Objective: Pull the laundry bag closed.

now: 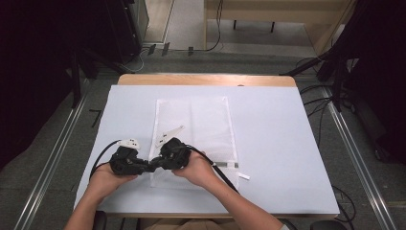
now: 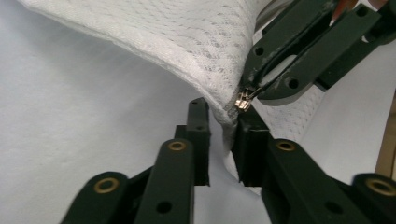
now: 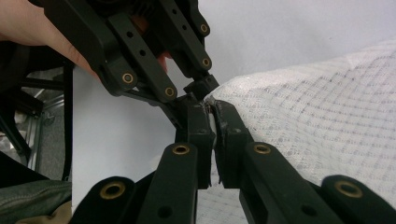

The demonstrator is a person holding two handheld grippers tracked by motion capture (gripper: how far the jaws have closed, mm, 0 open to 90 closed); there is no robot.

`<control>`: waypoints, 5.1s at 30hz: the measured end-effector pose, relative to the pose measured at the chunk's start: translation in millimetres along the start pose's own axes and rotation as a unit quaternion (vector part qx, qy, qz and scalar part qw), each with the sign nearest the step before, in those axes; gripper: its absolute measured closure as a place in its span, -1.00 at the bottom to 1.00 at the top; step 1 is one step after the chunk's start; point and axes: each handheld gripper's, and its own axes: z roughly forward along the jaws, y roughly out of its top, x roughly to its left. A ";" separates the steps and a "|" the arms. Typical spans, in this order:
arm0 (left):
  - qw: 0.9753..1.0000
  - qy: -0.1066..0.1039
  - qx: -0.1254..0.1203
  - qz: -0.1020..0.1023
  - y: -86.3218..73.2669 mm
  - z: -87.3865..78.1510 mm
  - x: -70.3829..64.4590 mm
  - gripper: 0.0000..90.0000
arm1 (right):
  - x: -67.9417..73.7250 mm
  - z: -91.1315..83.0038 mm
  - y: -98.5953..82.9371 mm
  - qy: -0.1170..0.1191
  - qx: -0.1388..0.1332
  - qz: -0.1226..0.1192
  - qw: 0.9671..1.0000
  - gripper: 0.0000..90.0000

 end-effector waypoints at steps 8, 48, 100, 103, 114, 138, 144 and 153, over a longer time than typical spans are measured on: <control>1.000 -0.003 0.004 -0.021 1.7 -1.0 1.9 0.95 | -3.4 1.1 -1.0 -0.002 0.001 0.007 1.000 0.96; 1.000 -0.012 0.001 -0.027 0.8 -6.6 4.0 0.97 | -15.9 -7.0 -16.4 -0.014 0.012 0.003 1.000 0.96; 1.000 -0.018 0.002 -0.020 -1.4 -8.4 3.6 0.96 | -32.3 -43.9 -48.7 -0.014 0.015 0.022 1.000 0.96; 1.000 -0.019 0.001 -0.020 -1.6 -8.9 4.4 0.96 | -33.5 -44.9 -50.0 -0.018 0.020 0.021 0.999 0.96; 1.000 -0.019 0.004 -0.019 -1.8 -9.5 3.3 0.96 | -34.1 -51.0 -56.8 -0.026 0.022 0.026 0.999 0.96; 1.000 -0.019 0.003 -0.021 -2.6 -11.3 4.2 0.96 | -42.0 -69.8 -70.1 -0.040 0.022 0.045 0.998 0.96; 1.000 -0.019 0.004 -0.022 -2.8 -11.4 4.6 0.96 | -43.1 -70.8 -72.7 -0.042 0.028 0.047 0.998 0.96; 0.999 -0.023 0.004 -0.027 -3.8 -11.8 6.2 0.96 | -46.7 -76.4 -77.6 -0.047 0.036 0.053 0.997 0.96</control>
